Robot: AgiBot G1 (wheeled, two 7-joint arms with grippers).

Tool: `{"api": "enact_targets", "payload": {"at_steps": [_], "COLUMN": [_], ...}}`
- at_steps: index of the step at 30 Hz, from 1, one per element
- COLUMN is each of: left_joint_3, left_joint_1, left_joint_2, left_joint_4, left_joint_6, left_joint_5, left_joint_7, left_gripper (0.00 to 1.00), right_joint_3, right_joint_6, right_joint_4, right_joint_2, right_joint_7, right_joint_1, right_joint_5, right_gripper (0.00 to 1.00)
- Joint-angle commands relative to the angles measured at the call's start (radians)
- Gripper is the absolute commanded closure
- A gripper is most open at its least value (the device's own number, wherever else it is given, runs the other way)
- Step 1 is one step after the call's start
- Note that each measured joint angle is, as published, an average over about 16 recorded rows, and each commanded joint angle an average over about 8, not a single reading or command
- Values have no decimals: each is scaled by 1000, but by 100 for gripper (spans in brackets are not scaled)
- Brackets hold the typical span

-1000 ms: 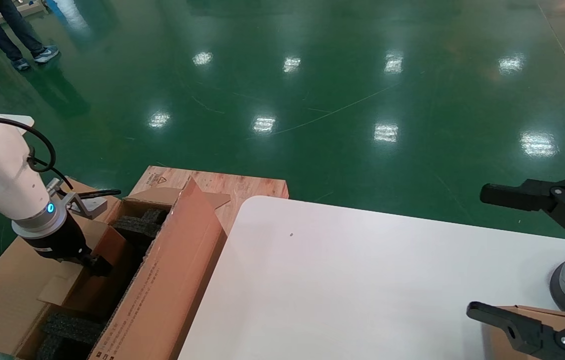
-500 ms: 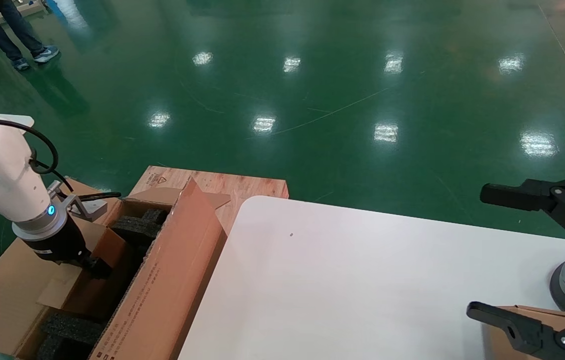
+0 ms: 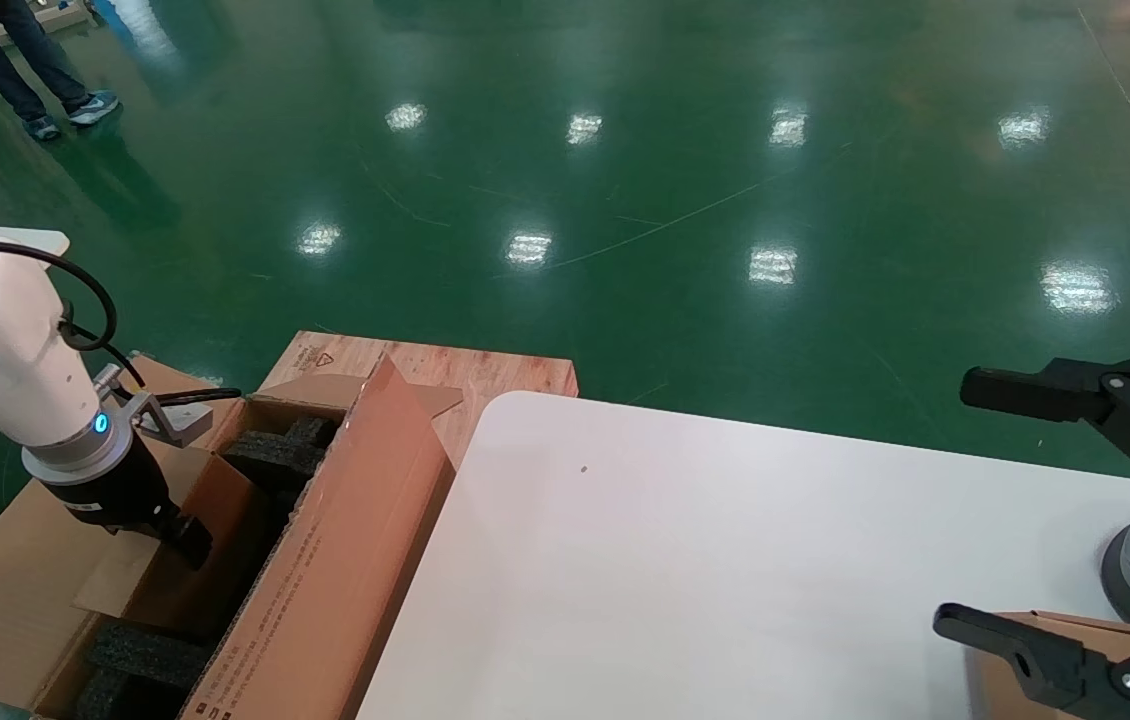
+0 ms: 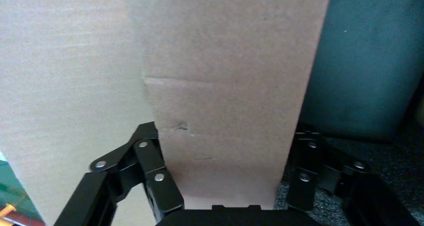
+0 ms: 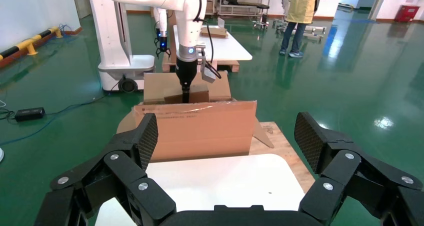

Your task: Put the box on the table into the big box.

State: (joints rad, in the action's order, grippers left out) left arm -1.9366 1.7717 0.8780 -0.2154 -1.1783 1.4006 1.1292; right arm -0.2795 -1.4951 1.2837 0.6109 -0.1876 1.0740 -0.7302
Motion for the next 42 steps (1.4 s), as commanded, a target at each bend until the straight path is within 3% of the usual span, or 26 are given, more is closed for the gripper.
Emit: {"api": "enact_targets", "payload": {"at_steps": [1, 23, 42], "left_joint_3": [0, 5, 80], "left_joint_1": [0, 8, 157], "left_joint_2": [0, -3, -99], "left_joint_4": [0, 3, 6], "left_joint_6": [0, 4, 46], "left_joint_5": [0, -3, -48], "left_joint_7": [0, -1, -77], "left_gripper": [0, 0, 0], "right_joint_3": [0, 0, 0], "right_joint_6": [0, 0, 0], "right_joint_4": [0, 0, 0], "right_joint_2": [0, 0, 0], "right_joint_7": [0, 0, 0], "right_joint_1": [0, 0, 0], "right_joint_5": [0, 0, 0], "right_gripper": [0, 0, 0]}}
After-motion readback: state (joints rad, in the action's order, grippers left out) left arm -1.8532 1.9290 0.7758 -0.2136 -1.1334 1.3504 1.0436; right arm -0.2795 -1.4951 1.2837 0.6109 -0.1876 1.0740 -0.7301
